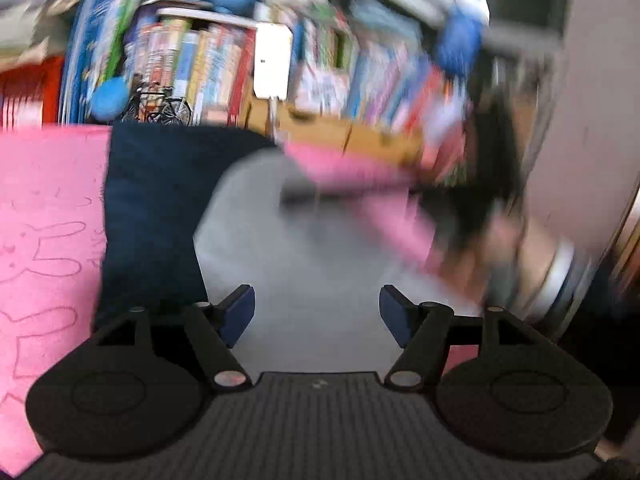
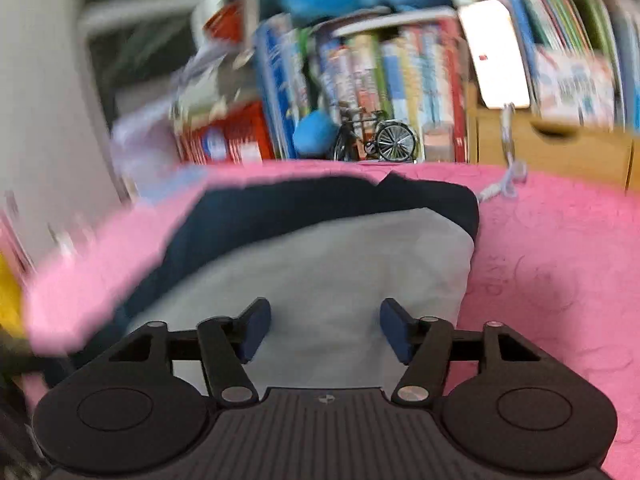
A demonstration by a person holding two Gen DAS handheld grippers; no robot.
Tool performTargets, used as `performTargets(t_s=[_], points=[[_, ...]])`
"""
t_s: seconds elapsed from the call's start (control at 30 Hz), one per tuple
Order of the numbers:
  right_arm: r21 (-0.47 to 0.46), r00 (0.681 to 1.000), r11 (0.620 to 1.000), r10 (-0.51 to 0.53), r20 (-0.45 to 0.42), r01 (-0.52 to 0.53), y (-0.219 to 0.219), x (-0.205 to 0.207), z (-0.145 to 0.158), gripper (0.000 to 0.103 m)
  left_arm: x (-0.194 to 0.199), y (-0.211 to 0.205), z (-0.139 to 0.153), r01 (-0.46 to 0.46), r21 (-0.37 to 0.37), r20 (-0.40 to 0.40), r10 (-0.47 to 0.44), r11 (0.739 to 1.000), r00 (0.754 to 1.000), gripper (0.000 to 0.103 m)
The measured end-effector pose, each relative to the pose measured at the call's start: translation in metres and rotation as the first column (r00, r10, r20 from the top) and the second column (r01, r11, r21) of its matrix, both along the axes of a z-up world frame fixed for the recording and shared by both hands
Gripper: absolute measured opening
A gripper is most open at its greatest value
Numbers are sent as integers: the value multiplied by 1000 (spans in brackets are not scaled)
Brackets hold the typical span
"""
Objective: Fold clothes
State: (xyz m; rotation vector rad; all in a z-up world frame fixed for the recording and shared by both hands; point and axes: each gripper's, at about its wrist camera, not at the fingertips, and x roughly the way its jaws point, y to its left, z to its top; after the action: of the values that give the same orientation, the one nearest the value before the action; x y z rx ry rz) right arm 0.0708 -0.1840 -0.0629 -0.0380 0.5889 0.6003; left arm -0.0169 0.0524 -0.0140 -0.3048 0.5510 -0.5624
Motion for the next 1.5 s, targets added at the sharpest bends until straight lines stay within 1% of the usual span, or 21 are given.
performTargets(t_s=[0.03, 0.07, 0.13, 0.23, 0.33, 0.43, 0.53, 0.57, 0.63, 0.73, 0.87, 0.9, 0.97, 1.03, 1.1, 1.2, 1.3, 1.33, 1.37, 1.43, 1.5], points=[[-46, 999, 999, 2, 42, 0, 9, -6, -5, 64, 11, 9, 11, -7, -47, -12, 6, 999, 1000, 71], [-57, 998, 998, -2, 64, 5, 13, -9, -8, 65, 28, 10, 22, -3, -56, -27, 2, 998, 1000, 73], [-65, 997, 998, -7, 71, 11, 17, -9, -10, 66, 62, 11, 42, 7, -64, -56, -11, 998, 998, 74], [-92, 996, 995, -18, 84, 26, 25, -5, -10, 68, 124, -7, 54, 17, -46, -92, -22, 999, 996, 76], [-128, 993, 991, -32, 110, 46, 26, -8, -10, 73, 193, -21, 44, 21, -61, -208, -33, 998, 977, 76], [-139, 992, 989, -42, 121, 59, 26, -13, -11, 77, 241, -41, 30, -20, 40, -288, 30, 999, 957, 76], [-128, 993, 990, -50, 110, 64, 24, -8, -12, 82, 277, -64, 5, -62, 199, -446, 147, 978, 883, 74], [-122, 993, 990, -50, 104, 63, 23, -6, -13, 84, 284, -68, -2, -55, 200, -471, 146, 978, 870, 74], [-108, 995, 992, -51, 89, 61, 20, -4, -13, 86, 287, -79, -9, -9, 148, -480, 80, 989, 874, 74], [-100, 995, 993, -54, 80, 62, 19, -3, -14, 89, 284, -84, -6, 35, 55, -419, -8, 998, 908, 61], [-101, 995, 992, -61, 80, 69, 19, -2, -15, 92, 286, -78, -3, 85, -97, -344, -114, 992, 932, 28], [-101, 995, 992, -63, 80, 71, 18, -2, -15, 93, 287, -81, -4, 82, -63, -336, -98, 995, 937, 21], [-101, 995, 992, -63, 78, 71, 18, -1, -16, 94, 293, -87, -11, 56, 12, -347, -49, 998, 937, 20], [-100, 995, 992, -64, 77, 71, 18, 0, -17, 94, 302, -88, -20, 20, 35, -383, -5, 999, 924, 15], [-96, 995, 993, -64, 74, 71, 18, 0, -18, 95, 311, -87, -22, 0, 19, -401, 8, 1000, 916, 15], [-87, 996, 994, -63, 63, 68, 17, 1, -19, 97, 321, -88, -15, -36, 62, -379, 56, 997, 924, 14], [-83, 996, 994, -64, 58, 68, 17, 0, -21, 101, 324, -82, 7, -142, 194, -280, 194, 971, 940, 15], [-82, 996, 994, -67, 57, 72, 17, 0, -21, 102, 319, -79, 19, -199, 267, -208, 258, 943, 944, 15], [-79, 996, 994, -68, 52, 72, 17, 1, -22, 103, 309, -75, 29, -226, 303, -148, 280, 926, 949, 15], [-71, 997, 995, -69, 45, 72, 15, 2, -23, 103, 287, -67, 49, -272, 359, -33, 303, 893, 952, 18], [-65, 997, 995, -67, 38, 69, 15, 3, -23, 103, 247, -64, 60, -229, 400, 53, 227, 887, 972, 27]])
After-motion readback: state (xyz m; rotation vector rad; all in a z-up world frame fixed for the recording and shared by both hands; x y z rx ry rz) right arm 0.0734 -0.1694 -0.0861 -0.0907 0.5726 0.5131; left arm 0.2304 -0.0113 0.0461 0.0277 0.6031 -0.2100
